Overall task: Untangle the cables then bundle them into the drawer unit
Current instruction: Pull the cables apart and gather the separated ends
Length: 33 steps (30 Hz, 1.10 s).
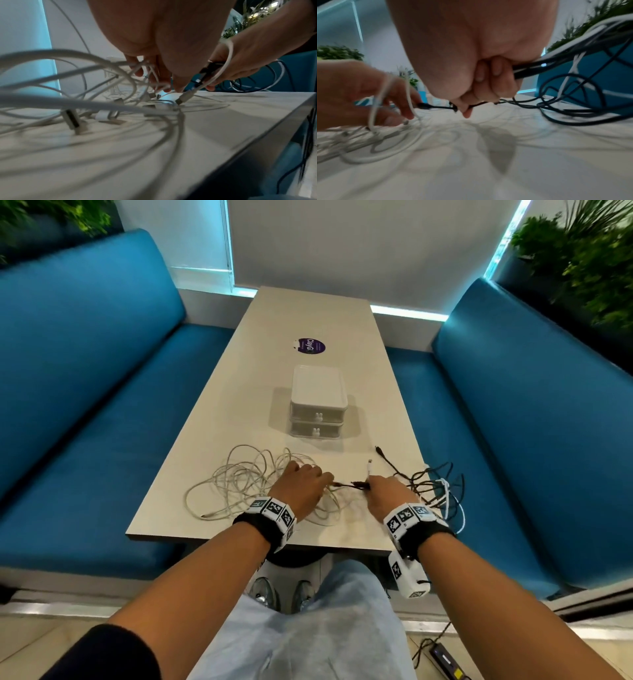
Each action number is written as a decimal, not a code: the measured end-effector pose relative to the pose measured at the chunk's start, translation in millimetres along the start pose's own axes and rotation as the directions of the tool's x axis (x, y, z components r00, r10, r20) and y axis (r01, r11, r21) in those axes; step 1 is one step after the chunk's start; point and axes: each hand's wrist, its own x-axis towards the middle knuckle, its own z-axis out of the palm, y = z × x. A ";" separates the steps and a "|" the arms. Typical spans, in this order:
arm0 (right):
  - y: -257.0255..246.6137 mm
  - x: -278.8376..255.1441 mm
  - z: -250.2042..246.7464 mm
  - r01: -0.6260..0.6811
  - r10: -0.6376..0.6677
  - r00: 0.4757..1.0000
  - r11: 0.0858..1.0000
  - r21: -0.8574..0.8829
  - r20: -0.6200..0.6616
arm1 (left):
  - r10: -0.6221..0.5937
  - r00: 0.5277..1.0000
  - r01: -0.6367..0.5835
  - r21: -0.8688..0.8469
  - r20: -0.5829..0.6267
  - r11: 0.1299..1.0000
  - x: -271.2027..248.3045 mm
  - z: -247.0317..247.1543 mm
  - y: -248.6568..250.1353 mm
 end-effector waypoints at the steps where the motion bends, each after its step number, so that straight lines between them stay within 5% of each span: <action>1: 8.0 -1.2 -3.6 -0.046 0.046 0.999 0.997 -0.056 0.008 | -0.017 1.000 0.017 -0.036 0.011 0.999 -1.1 1.4 -2.9; 5: 45.9 -11.9 -17.5 -0.232 0.233 0.972 0.957 -0.174 -0.013 | -0.037 0.999 0.034 -0.157 -0.019 0.987 -6.8 1.1 -15.7; 9: 54.0 -7.7 -26.8 -0.326 0.326 0.944 0.945 0.011 -0.057 | -0.046 0.998 0.039 -0.149 -0.047 0.988 -11.7 0.4 -19.8; 13: 32.8 0.2 -22.7 -0.261 0.291 0.955 0.920 0.292 -0.064 | -0.046 0.997 0.033 -0.180 -0.068 0.983 -13.6 2.5 -18.2; 19: -2.8 1.4 -12.4 -0.165 0.172 0.985 0.854 0.493 0.031 | -0.014 0.997 0.001 -0.154 -0.082 0.988 -20.0 5.4 -16.5; 27: -16.4 -6.9 0.0 -0.064 0.082 0.997 0.852 0.520 -0.011 | -0.039 0.999 0.040 0.051 -0.021 0.998 -21.4 15.4 2.8; 33: -16.3 -12.6 -2.7 0.057 -0.030 0.997 0.887 0.459 -0.065 | -0.060 0.992 0.058 -0.019 -0.108 0.998 -18.1 8.4 8.5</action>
